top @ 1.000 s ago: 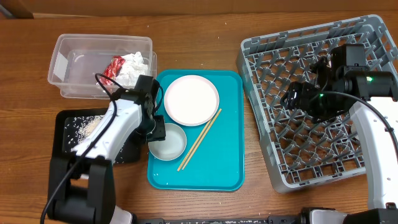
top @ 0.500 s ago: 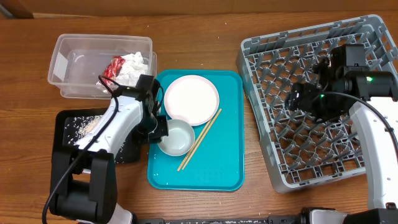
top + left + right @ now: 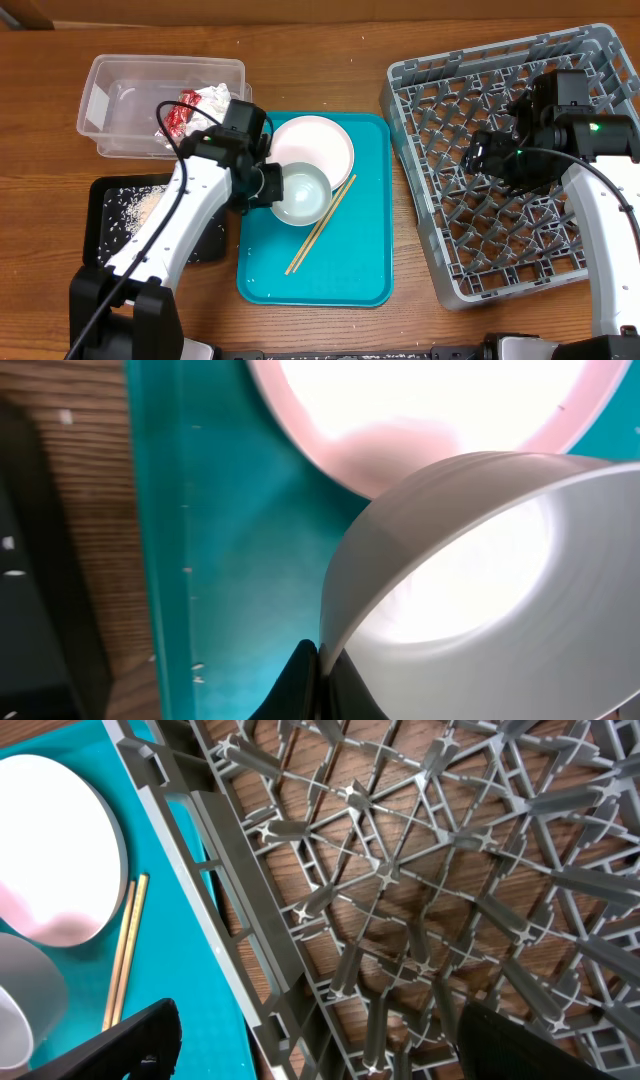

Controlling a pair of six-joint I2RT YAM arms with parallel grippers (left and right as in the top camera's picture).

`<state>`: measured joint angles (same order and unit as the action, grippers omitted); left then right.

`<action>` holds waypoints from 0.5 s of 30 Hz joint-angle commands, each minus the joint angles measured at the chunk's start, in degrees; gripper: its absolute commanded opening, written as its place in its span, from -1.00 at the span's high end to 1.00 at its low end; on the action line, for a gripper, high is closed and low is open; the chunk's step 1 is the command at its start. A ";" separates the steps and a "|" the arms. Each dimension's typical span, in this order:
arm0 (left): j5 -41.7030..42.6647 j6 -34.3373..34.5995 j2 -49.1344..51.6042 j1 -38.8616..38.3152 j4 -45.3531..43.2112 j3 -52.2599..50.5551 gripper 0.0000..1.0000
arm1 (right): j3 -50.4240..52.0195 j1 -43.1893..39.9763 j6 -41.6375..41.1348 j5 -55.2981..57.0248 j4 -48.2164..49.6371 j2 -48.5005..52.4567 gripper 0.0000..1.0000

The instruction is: Sort waste into correct bins and load items into the dishwasher

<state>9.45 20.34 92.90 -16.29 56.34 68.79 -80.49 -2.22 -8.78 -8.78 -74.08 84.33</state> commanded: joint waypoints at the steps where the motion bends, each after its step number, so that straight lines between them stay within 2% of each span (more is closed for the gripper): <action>1: 0.79 -0.57 0.07 -3.65 -0.24 0.76 0.92 | -0.24 -0.02 -0.20 -0.52 0.24 -0.04 -0.81; 7: -0.59 1.05 4.72 -11.72 -1.51 0.74 0.92 | -0.24 -0.02 -0.20 -0.52 0.02 -0.04 -0.81; 12: -0.61 1.14 8.22 -14.75 -3.21 0.74 0.92 | -0.24 -0.02 -0.20 -0.52 -0.07 -0.04 -0.81; 15: -0.61 1.11 9.01 -15.61 -4.68 0.74 0.84 | -0.24 -0.02 -0.20 -0.55 -0.26 -0.04 -0.82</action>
<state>9.19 20.84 101.30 -31.24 52.69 68.79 -80.49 -2.22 -8.80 -8.78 -74.37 84.33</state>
